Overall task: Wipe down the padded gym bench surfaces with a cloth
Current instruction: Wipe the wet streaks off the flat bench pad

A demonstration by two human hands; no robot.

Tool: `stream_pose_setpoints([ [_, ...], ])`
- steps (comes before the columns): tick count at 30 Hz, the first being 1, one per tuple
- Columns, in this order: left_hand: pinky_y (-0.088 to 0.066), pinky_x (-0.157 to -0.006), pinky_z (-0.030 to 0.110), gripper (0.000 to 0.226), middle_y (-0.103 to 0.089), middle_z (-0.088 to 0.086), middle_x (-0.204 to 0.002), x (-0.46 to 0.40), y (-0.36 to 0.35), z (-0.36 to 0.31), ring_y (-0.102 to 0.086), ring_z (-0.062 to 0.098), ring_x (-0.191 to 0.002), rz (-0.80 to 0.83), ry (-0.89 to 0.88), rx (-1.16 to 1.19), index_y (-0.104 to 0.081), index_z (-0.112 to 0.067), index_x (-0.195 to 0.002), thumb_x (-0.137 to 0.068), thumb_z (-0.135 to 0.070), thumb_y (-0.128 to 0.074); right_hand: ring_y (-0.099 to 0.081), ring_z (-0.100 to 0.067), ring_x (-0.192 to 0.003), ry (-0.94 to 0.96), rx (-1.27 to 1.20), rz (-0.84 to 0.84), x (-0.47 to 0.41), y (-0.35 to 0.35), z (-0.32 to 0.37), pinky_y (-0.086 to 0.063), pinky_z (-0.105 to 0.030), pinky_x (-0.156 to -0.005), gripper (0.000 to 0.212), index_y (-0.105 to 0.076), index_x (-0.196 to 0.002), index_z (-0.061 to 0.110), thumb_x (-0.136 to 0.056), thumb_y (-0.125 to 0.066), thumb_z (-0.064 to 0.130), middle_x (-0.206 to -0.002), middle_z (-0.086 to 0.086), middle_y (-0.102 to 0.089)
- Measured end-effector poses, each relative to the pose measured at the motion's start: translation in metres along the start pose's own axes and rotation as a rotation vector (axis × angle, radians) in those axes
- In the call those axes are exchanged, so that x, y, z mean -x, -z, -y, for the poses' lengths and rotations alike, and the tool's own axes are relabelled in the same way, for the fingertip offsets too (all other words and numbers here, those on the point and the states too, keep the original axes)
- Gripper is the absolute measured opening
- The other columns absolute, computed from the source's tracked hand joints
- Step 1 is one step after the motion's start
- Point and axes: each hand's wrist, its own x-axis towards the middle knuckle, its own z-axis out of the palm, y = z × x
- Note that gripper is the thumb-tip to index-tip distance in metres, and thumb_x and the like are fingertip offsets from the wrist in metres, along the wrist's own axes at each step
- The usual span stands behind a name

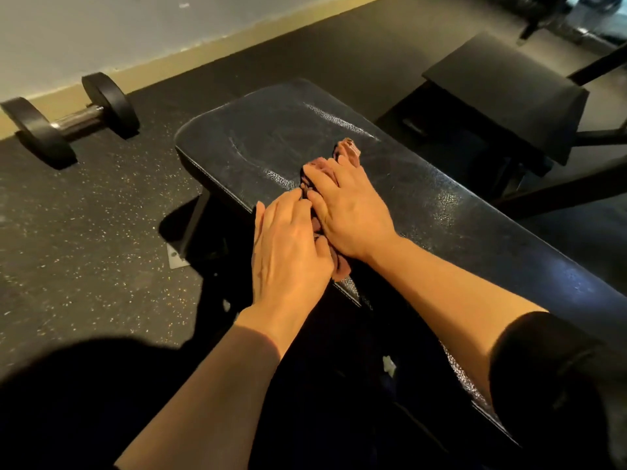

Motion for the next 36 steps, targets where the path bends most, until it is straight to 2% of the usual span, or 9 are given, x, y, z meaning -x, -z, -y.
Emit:
stream_pose_setpoints([
  [6, -0.011, -0.119, 0.041, 0.048, -0.046, 0.011, -0.141, 0.001, -0.008, -0.008, -0.037, 0.024, -0.135, 0.023, -0.077, -0.08, -0.053, -0.006, -0.13, -0.085, -0.014, -0.066, -0.039, -0.035, -0.12, -0.288, 0.136, 0.128, -0.041, -0.001, -0.089, -0.021, -0.048, -0.111, 0.074, -0.048, -0.13, 0.012, -0.089, 0.003, 0.046, -0.134, -0.015, -0.049],
  [10, -0.013, -0.117, 0.043, 0.046, -0.049, 0.013, -0.137, 0.0, -0.018, -0.017, -0.041, 0.027, -0.132, 0.029, -0.102, -0.091, -0.056, -0.003, -0.126, -0.081, -0.009, -0.067, -0.045, -0.036, -0.117, -0.164, 0.043, -0.052, -0.006, 0.003, -0.055, -0.031, -0.046, -0.107, 0.054, -0.053, -0.128, 0.008, -0.095, -0.024, 0.038, -0.127, -0.016, -0.052],
  [13, -0.013, -0.117, 0.042, 0.045, -0.05, 0.012, -0.136, -0.001, -0.028, -0.028, -0.04, 0.026, -0.132, 0.05, -0.133, -0.107, -0.057, -0.004, -0.125, -0.081, -0.009, -0.067, -0.034, -0.028, -0.135, -0.044, -0.023, -0.038, 0.022, 0.01, -0.067, -0.029, -0.047, -0.11, 0.051, -0.047, -0.136, 0.014, -0.098, -0.026, 0.04, -0.139, -0.01, -0.045],
  [16, -0.011, -0.118, 0.042, 0.041, -0.051, 0.01, -0.135, 0.001, -0.035, -0.037, -0.039, 0.025, -0.134, 0.084, -0.159, -0.109, -0.059, -0.007, -0.124, -0.084, -0.012, -0.064, -0.04, -0.031, -0.127, -0.197, 0.01, -0.038, 0.011, 0.015, -0.116, -0.034, -0.048, -0.106, 0.056, -0.049, -0.131, 0.015, -0.094, -0.019, 0.045, -0.134, -0.012, -0.048],
  [20, -0.008, -0.117, 0.041, 0.041, -0.053, 0.009, -0.134, -0.004, -0.039, -0.038, -0.038, 0.025, -0.135, 0.09, -0.141, -0.118, -0.058, -0.008, -0.125, -0.085, -0.014, -0.064, -0.047, -0.037, -0.109, -0.476, 0.106, -0.022, -0.011, 0.012, -0.13, -0.039, -0.044, -0.092, 0.042, -0.048, -0.124, 0.017, -0.095, -0.028, 0.04, -0.119, -0.017, -0.052],
  [27, -0.01, -0.118, 0.042, 0.047, -0.053, 0.009, -0.134, -0.02, -0.043, -0.037, -0.037, 0.024, -0.135, 0.093, -0.114, -0.168, -0.056, -0.007, -0.127, -0.083, -0.019, -0.066, -0.04, -0.035, -0.123, -0.011, -0.028, -0.044, 0.006, 0.003, -0.085, -0.033, -0.044, -0.106, 0.053, -0.045, -0.136, 0.01, -0.095, -0.029, 0.038, -0.133, -0.016, -0.046],
  [30, -0.009, -0.118, 0.041, 0.046, -0.053, 0.007, -0.134, -0.023, -0.038, -0.032, -0.037, 0.024, -0.135, 0.077, -0.094, -0.167, -0.055, -0.008, -0.128, -0.085, -0.024, -0.066, -0.039, -0.034, -0.126, -0.107, 0.017, -0.037, -0.008, 0.006, -0.118, -0.032, -0.042, -0.108, 0.048, -0.046, -0.13, 0.012, -0.096, -0.025, 0.039, -0.132, -0.015, -0.046],
  [34, -0.005, -0.117, 0.038, 0.048, -0.051, 0.006, -0.137, -0.024, -0.028, -0.021, -0.036, 0.023, -0.135, 0.066, -0.088, -0.193, -0.053, -0.01, -0.131, -0.089, -0.031, -0.062, -0.047, -0.037, -0.108, -0.416, 0.067, 0.033, -0.048, 0.008, -0.122, -0.039, -0.044, -0.091, 0.039, -0.047, -0.122, 0.012, -0.096, -0.034, 0.039, -0.119, -0.02, -0.052],
  [36, -0.007, -0.118, 0.04, 0.048, -0.051, 0.007, -0.136, -0.026, -0.027, -0.02, -0.038, 0.024, -0.133, 0.062, -0.077, -0.193, -0.055, -0.009, -0.129, -0.087, -0.03, -0.064, -0.046, -0.039, -0.107, -0.325, 0.085, -0.02, -0.056, 0.002, -0.093, -0.038, -0.047, -0.093, 0.04, -0.051, -0.12, 0.01, -0.095, -0.035, 0.037, -0.117, -0.022, -0.052],
])
